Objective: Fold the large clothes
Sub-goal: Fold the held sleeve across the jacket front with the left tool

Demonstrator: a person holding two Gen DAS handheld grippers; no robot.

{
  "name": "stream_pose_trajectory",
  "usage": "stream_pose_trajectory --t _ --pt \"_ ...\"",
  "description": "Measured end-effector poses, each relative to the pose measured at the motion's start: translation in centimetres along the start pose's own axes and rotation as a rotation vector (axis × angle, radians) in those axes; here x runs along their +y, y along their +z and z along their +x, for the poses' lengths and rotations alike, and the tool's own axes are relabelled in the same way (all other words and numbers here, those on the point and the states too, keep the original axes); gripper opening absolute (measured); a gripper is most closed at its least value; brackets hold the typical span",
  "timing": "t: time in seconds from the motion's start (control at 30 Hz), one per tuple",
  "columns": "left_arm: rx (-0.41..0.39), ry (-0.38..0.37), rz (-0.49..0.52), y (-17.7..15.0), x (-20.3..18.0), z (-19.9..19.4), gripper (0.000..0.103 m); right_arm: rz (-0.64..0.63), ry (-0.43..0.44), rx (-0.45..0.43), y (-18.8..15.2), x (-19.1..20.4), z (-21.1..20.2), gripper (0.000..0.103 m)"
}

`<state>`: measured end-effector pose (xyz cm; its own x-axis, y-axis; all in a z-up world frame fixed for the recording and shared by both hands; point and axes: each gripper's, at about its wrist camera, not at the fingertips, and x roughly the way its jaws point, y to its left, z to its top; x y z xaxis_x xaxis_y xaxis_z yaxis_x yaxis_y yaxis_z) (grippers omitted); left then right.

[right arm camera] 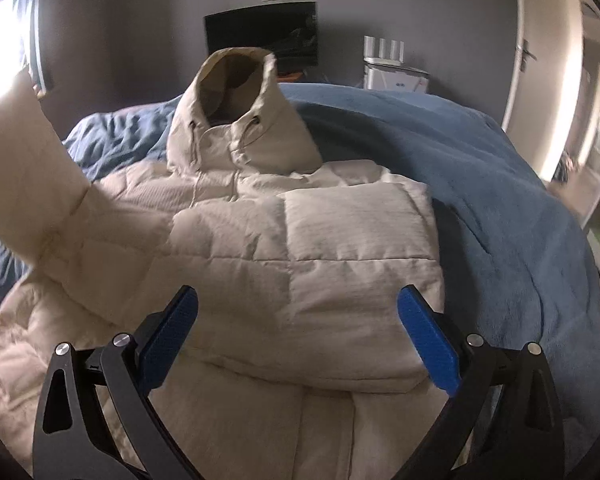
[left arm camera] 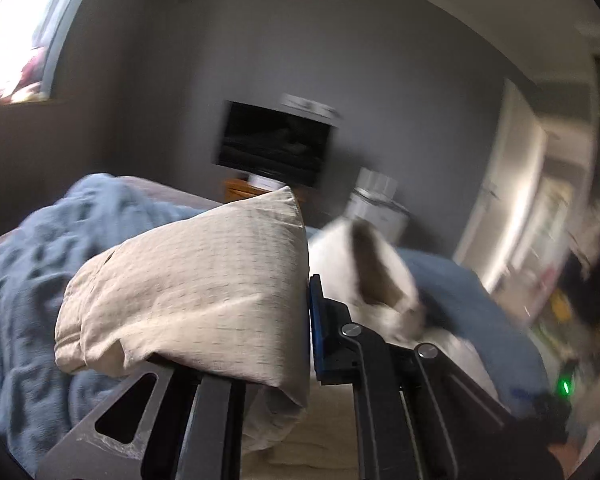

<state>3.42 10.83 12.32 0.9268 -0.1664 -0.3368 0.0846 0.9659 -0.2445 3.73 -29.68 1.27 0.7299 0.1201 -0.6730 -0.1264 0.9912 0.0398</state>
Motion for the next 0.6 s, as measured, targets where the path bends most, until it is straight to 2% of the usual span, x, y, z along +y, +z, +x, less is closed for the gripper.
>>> stream_pose_trajectory --t 0.13,0.23,0.3,0.43,0.6 --pt "0.081 -0.105 0.064 -1.8 -3.8 2.9 0.009 0.079 0.012 0.009 0.5 -1.3 0.1 0.096" --pt "0.144 -0.148 0.141 -4.1 -6.0 5.1 0.009 0.109 0.027 0.013 0.6 -1.7 0.1 0.096" --pt "0.179 -0.165 0.202 -6.0 -7.3 6.4 0.009 0.108 0.03 0.015 0.6 -1.7 0.2 0.096" --pt "0.277 -0.19 0.259 -9.4 -8.9 8.7 0.009 0.107 0.038 0.031 0.4 -1.7 0.6 0.096" --pt "0.397 -0.193 0.324 -13.3 -8.9 11.1 0.01 0.108 0.04 0.048 0.2 -1.7 1.1 0.096"
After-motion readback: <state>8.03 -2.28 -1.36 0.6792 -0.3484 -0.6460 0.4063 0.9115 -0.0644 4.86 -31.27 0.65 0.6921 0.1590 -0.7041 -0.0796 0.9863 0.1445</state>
